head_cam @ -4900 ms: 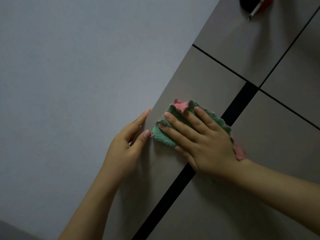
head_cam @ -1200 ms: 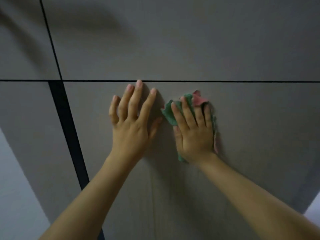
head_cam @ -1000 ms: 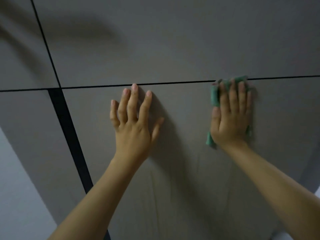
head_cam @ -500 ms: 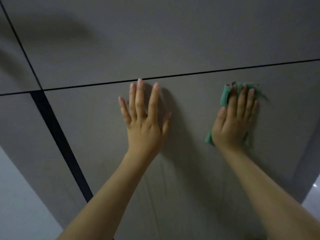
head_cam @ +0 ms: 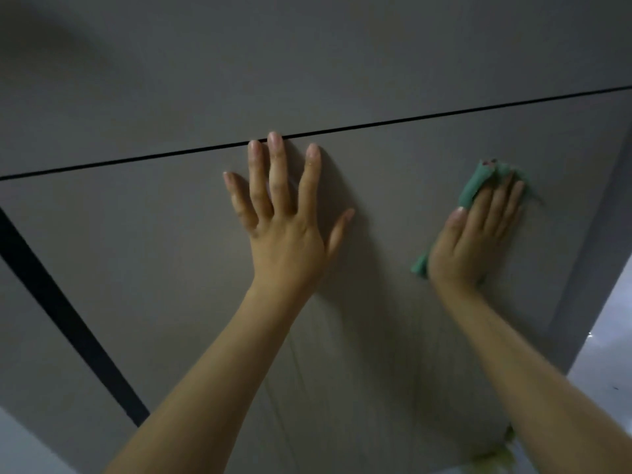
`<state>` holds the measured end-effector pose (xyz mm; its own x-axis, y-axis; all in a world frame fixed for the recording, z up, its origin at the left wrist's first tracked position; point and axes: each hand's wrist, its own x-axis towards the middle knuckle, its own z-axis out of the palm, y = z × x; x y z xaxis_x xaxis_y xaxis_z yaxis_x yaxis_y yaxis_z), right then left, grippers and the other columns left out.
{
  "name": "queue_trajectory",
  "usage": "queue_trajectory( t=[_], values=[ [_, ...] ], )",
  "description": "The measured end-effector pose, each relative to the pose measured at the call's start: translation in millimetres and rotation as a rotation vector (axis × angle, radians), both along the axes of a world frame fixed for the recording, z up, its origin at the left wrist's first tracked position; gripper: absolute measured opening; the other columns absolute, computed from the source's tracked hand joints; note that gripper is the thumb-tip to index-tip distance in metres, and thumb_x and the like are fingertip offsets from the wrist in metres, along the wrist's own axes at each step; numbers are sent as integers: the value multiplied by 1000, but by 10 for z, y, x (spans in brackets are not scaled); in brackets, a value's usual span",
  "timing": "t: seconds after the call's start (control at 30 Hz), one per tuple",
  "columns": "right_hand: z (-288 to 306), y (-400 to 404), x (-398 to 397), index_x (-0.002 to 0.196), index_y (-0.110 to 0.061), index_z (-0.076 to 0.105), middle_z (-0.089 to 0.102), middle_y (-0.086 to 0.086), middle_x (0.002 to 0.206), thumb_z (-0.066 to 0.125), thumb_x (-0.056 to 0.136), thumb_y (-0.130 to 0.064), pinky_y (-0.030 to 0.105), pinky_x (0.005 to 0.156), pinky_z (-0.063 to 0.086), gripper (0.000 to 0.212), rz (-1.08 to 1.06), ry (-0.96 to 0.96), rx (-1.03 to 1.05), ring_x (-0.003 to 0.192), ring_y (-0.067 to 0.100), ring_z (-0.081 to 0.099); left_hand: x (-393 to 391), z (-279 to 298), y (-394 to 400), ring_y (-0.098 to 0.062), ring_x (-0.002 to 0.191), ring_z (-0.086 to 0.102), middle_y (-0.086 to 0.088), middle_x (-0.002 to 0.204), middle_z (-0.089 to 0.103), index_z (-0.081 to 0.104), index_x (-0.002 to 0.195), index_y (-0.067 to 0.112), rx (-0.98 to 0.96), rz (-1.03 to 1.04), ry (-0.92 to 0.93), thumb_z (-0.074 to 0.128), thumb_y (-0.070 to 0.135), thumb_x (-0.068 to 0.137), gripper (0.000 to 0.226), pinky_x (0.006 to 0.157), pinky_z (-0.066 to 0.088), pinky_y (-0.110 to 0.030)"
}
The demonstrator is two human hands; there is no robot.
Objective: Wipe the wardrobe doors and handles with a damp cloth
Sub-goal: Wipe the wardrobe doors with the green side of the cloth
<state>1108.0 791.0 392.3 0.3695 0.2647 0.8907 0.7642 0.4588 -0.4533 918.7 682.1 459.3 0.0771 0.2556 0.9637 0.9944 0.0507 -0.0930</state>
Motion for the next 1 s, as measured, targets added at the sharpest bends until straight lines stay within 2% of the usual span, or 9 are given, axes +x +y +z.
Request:
queue_trajectory(
  t=[0.07, 0.17, 0.23, 0.33, 0.47, 0.67, 0.73, 0.9, 1.0],
  values=[
    [-7, -178, -407, 135, 7, 41, 39, 29, 143, 24, 103, -28, 58, 113, 19, 50, 17, -20, 62, 136, 45, 28, -13, -16, 24, -41, 139, 12, -26, 151, 23, 36, 144, 12, 15, 8, -4, 59, 54, 86, 76, 114, -3, -56],
    [-89, -362, -586, 152, -17, 19, 22, 8, 156, 23, 103, -32, 48, 119, 6, 51, 124, -423, 133, 147, 24, 5, -23, -15, 42, -41, 140, 9, -18, 150, 12, 30, 145, 14, 16, 17, -3, 58, 55, 86, 77, 114, -4, -57],
    [22, -275, -326, 152, -23, 16, 28, 8, 152, 22, 102, -33, 44, 119, 3, 52, 147, -566, 172, 147, 21, 4, -22, -22, 47, -41, 140, 9, -16, 150, 11, 29, 145, 15, 17, 9, -10, 58, 55, 87, 77, 114, -4, -58],
    [387, -32, 70, 144, -5, 31, 39, 24, 144, 23, 102, -30, 40, 119, 1, 50, 54, -405, 183, 139, 37, 21, -11, -24, 52, -40, 140, 9, -16, 150, 11, 28, 145, 15, 23, 1, -7, 56, 55, 87, 75, 114, -4, -56],
    [626, -46, -108, 142, 1, 36, 36, 23, 147, 21, 102, -28, 51, 115, 16, 52, -27, -60, 86, 138, 42, 28, -13, -18, 49, -40, 140, 10, -18, 149, 12, 29, 144, 14, 35, 10, -6, 58, 54, 87, 76, 114, -6, -55],
    [584, -242, -282, 145, -16, 31, 33, 6, 150, 24, 101, -33, 45, 118, 7, 47, 156, -702, 269, 143, 26, 20, -40, -20, 38, -39, 141, 7, -16, 150, 12, 28, 145, 15, 17, 7, 1, 60, 52, 85, 77, 115, -6, -55],
    [717, -102, -46, 145, -13, 33, 38, 11, 148, 25, 101, -32, 42, 119, 3, 48, 119, -660, 285, 139, 32, 25, -49, -22, 31, -38, 141, 8, -16, 150, 13, 29, 145, 16, 22, 6, 4, 59, 53, 86, 76, 115, -5, -55],
    [795, -4, -63, 143, -2, 36, 37, 21, 148, 22, 102, -29, 48, 116, 14, 51, -33, -129, 138, 138, 38, 28, -46, -22, 47, -40, 141, 10, -19, 150, 16, 31, 144, 13, 40, 8, -2, 59, 52, 88, 73, 115, -4, -56],
    [462, -116, -258, 143, -4, 36, 30, 14, 150, 26, 101, -29, 48, 117, 11, 49, 59, -318, 205, 141, 35, 23, 27, -7, 42, -39, 142, 9, -21, 151, 17, 35, 142, 13, 57, -30, -68, 60, 44, 86, 69, 114, -2, -57]
  ],
)
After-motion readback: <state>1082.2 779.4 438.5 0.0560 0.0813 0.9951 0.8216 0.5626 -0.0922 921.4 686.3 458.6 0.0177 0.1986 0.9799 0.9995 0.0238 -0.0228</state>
